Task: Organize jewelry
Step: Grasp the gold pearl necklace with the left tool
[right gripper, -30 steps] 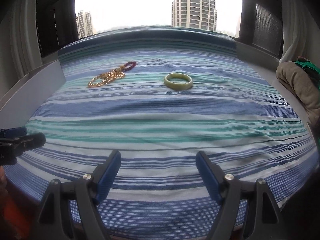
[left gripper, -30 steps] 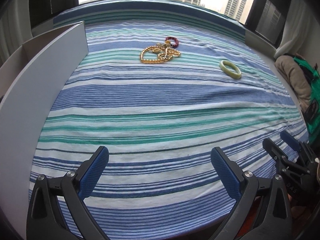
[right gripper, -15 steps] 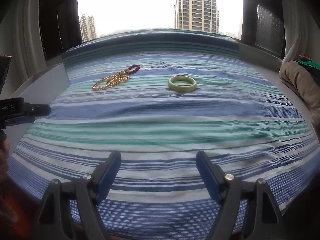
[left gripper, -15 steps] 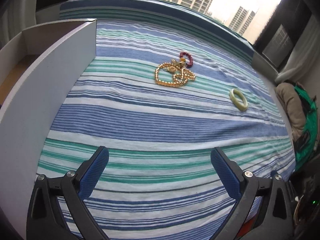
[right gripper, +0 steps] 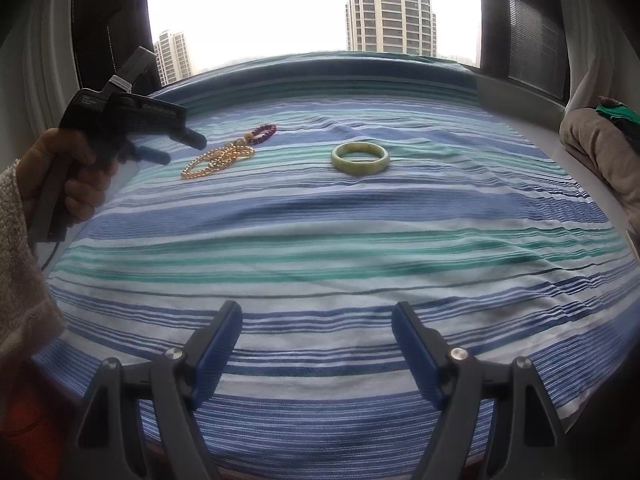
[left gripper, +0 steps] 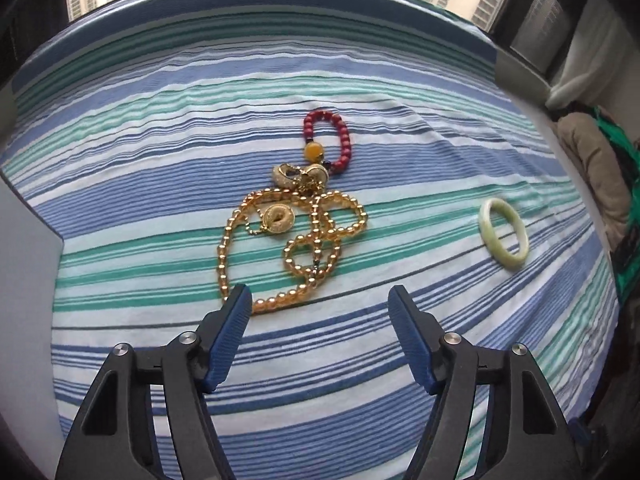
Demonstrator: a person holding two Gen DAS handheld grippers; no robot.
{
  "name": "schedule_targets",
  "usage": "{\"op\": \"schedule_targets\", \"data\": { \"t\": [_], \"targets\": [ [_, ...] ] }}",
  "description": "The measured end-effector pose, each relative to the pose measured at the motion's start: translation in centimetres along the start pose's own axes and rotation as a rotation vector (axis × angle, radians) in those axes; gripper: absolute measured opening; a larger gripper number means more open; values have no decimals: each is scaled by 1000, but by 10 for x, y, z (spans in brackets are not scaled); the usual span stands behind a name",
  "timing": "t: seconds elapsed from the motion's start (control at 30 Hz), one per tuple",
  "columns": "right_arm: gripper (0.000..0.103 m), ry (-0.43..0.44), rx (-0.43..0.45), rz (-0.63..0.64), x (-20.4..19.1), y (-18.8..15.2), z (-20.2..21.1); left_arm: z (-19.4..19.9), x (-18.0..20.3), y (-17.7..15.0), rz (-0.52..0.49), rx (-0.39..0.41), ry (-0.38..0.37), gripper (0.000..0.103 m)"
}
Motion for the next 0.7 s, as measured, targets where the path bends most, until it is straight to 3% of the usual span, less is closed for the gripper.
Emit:
{"op": "schedule_targets", "data": {
  "t": [0.1,0.2,0.23,0.27,0.3,0.37,0.53,0.7],
  "targets": [
    [79,1,6,-4,2,1,4,-25,1,7,-9,4,93,72],
    [79,2,12,-5,5,0,7,-32,6,10,-29,33,125,68],
    [79,-1,12,-4,6,-1,7,-32,9,11,-45,40,129,56],
    [79,-4,10,-6,7,-1,6,-30,11,12,-55,46,114,27],
    [79,-4,7,-11,9,-2,5,-28,12,12,-59,41,105,12],
    [79,-3,-1,-23,12,-3,3,-20,8,12,-24,45,81,5],
    [79,-6,23,-32,17,1,9,23,-24,8,160,84,-83,5],
    [79,-4,33,-34,16,5,12,86,-49,0,260,166,-206,5]
  ]
}}
Point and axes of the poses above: each gripper's, at about its wrist camera, not at the fingertips, and z roughly against the way its jaws point, x to its right, y to its top, the point moved 3 cm from there along -z, roughly the way its jaws point, and after that the axes turned 7 degrees about y, right-handed, at the moved point
